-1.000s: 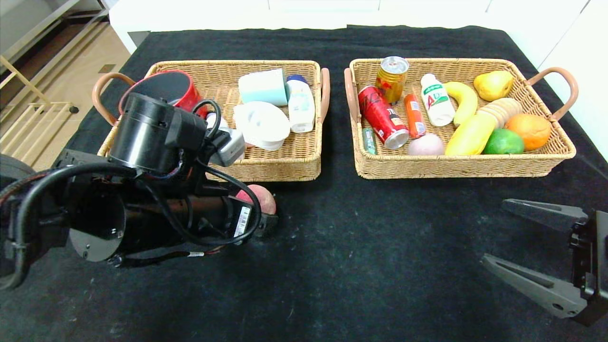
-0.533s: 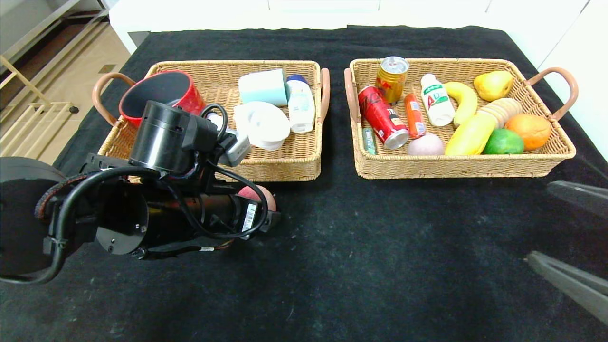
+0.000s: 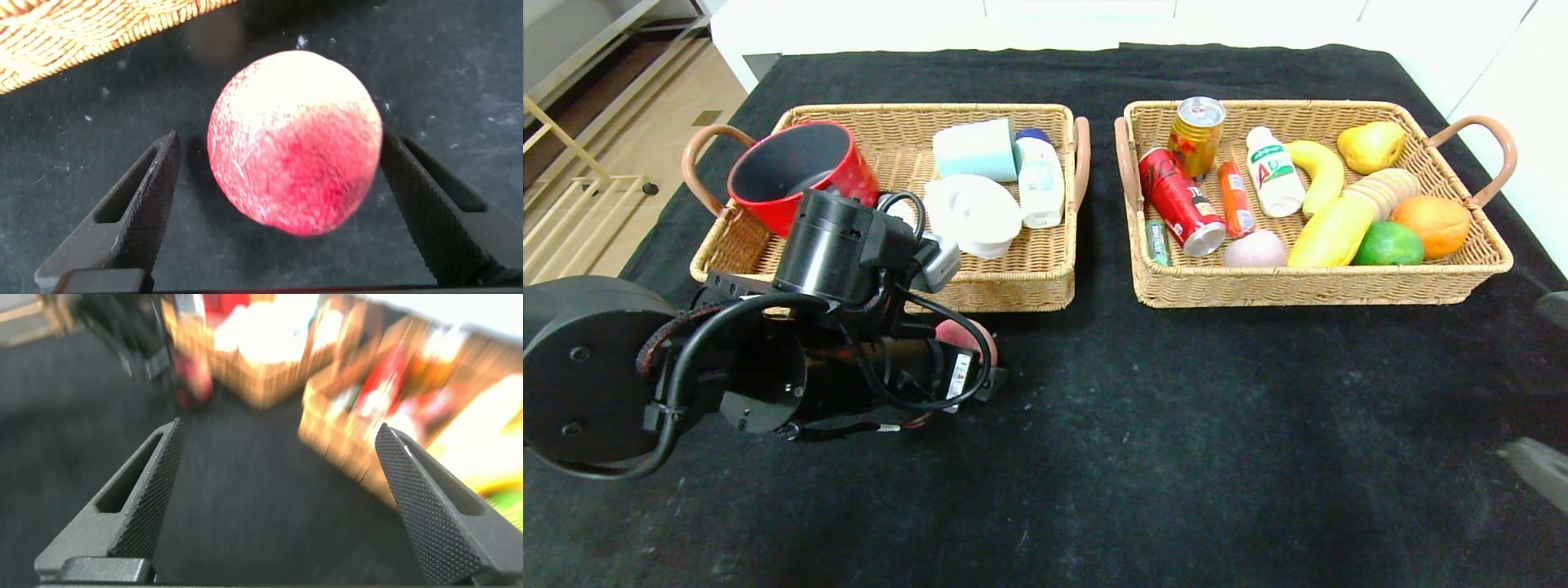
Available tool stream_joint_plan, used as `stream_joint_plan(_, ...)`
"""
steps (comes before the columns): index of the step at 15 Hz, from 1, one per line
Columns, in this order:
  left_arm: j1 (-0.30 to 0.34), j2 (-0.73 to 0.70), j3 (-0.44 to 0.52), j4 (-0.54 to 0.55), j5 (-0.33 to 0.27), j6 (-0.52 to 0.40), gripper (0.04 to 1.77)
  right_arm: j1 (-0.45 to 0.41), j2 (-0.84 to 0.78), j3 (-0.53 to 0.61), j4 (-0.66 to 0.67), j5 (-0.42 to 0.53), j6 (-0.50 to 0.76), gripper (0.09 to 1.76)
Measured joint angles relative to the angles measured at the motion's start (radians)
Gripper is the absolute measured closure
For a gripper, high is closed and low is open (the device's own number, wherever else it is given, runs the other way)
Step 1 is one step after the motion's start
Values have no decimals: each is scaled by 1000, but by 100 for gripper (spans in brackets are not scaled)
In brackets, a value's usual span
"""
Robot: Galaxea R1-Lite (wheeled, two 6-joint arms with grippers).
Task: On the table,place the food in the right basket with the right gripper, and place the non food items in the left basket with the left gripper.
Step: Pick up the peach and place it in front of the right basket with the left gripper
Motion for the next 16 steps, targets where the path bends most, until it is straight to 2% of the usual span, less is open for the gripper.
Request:
stream_joint_plan(4, 5, 14, -1, 0, 0, 1, 9, 0, 159, -1, -1, 0, 0, 14)
stream_joint_plan(11, 5, 27, 5, -1, -1, 2, 12, 0, 201, 0, -1, 0, 0, 14)
stream_joint_plan(14, 5, 31, 5, -1, -2, 2, 63, 0, 203, 0, -1, 0, 0, 14)
stream_joint_plan(16, 5, 36, 4, -3, -3, 4, 73, 0, 204, 0, -1, 0, 0, 14)
